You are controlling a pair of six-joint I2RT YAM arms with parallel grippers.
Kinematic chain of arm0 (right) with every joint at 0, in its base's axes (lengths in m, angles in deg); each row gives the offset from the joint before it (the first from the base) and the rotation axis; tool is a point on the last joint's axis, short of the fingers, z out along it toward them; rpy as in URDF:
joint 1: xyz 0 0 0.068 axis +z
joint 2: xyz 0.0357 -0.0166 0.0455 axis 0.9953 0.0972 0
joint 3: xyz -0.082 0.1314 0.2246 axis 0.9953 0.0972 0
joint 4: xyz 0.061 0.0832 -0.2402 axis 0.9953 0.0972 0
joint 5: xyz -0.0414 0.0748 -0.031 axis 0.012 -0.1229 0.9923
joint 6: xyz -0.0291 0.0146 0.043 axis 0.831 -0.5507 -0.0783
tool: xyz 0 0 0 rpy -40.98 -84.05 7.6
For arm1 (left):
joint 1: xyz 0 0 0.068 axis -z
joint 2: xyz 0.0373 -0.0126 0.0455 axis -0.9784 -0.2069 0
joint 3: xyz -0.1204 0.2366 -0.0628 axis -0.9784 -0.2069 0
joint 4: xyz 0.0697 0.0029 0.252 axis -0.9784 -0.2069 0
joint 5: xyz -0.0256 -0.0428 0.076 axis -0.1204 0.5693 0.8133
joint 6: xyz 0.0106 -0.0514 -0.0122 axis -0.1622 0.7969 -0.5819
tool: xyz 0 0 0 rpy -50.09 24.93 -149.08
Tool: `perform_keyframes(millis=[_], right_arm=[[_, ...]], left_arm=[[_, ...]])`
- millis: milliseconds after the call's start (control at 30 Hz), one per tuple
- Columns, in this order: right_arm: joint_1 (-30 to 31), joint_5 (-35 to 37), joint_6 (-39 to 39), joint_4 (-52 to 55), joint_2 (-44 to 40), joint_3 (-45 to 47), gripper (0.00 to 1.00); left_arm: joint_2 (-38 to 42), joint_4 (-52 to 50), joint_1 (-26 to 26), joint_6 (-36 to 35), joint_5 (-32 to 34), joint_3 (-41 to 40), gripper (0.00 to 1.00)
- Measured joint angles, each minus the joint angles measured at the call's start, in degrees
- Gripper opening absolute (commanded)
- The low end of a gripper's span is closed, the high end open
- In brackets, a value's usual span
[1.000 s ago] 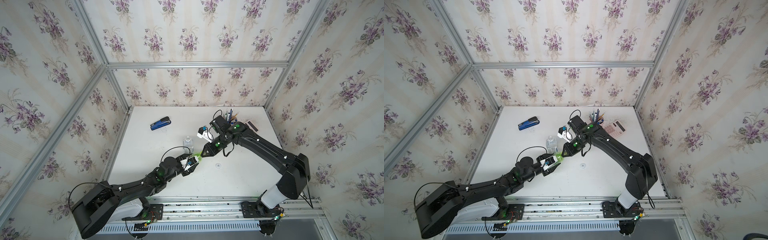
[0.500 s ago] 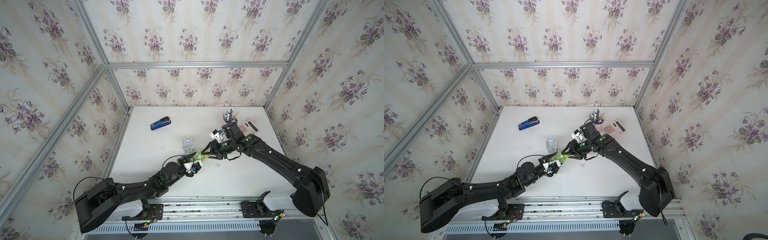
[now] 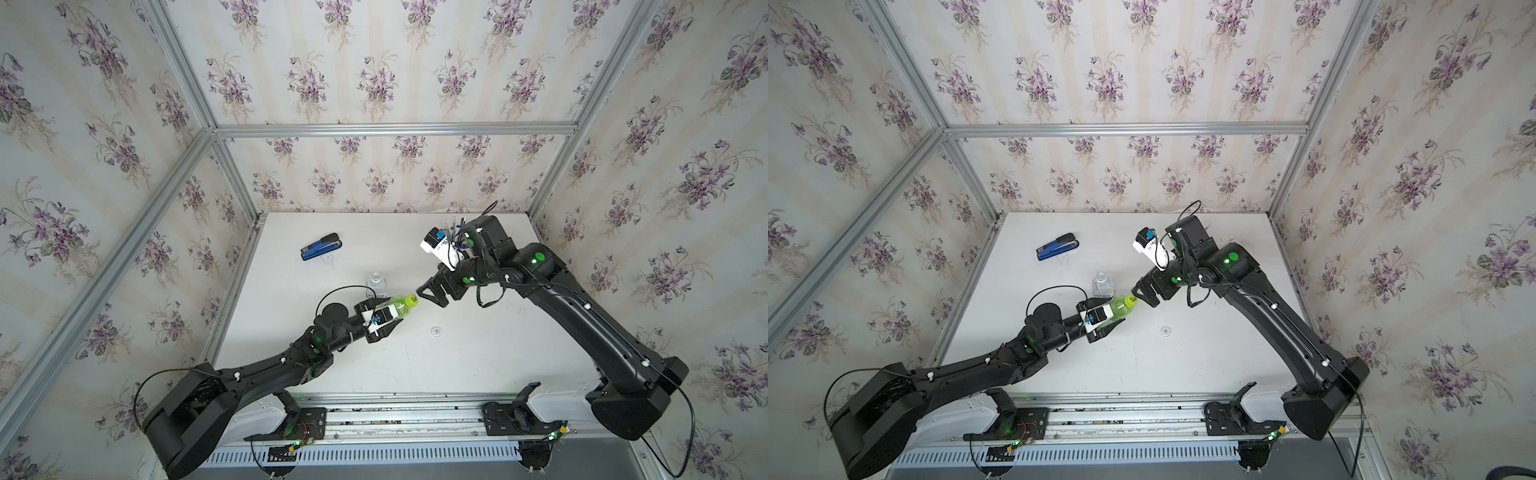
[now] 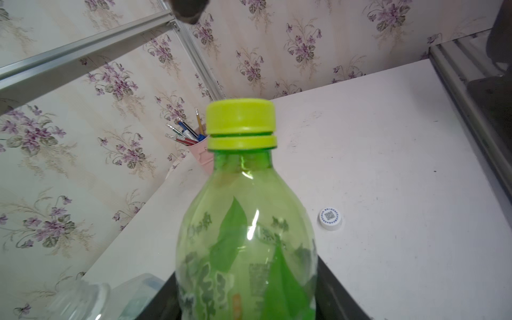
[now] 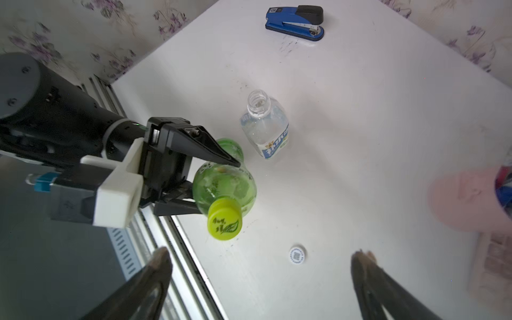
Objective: Screw on the bottle caps
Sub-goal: Screw the bottle cap onto the plastic bottle.
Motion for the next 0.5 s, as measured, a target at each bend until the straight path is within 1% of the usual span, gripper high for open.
perform_keyframes(millis=[100,167,233,267,300,333,367,500], right_arm=[[5.9,4.52,8.52,0.59,0.68,-0.11,0.99],[9.38,7.58,14.36,0.7,0.98,0.39,0.95],[11.37,10.27,19.85,1.73,1.7,0.81,0.9],[11.93,11.45,22.43,2.21,2.01,1.03,0.83],[12.7,12.39,25.38,2.75,2.27,1.2,0.68],[13.16,12.66,27.63,3.26,2.43,1.22,0.57],[13.66,12.59,30.49,3.91,2.69,1.18,0.5],[14.21,11.08,38.42,5.6,3.1,1.53,0.43]], left_arm=[[-0.42,-1.2,-0.09,0.2,-1.88,0.59,0.59],[-0.46,-1.95,-0.11,0.2,-3.02,0.74,0.59],[-0.5,-2.56,-0.11,0.2,-3.93,0.9,0.59],[-0.59,-2.8,-0.11,0.2,-4.33,1.03,0.59],[-0.68,-2.97,-0.15,0.22,-4.5,1.09,0.59],[-0.7,-3.02,-0.15,0.2,-4.74,1.09,0.59],[-0.72,-3.06,-0.15,0.2,-5.01,1.09,0.59],[-0.44,-3.08,-0.26,0.22,-5.97,1.09,0.59]])
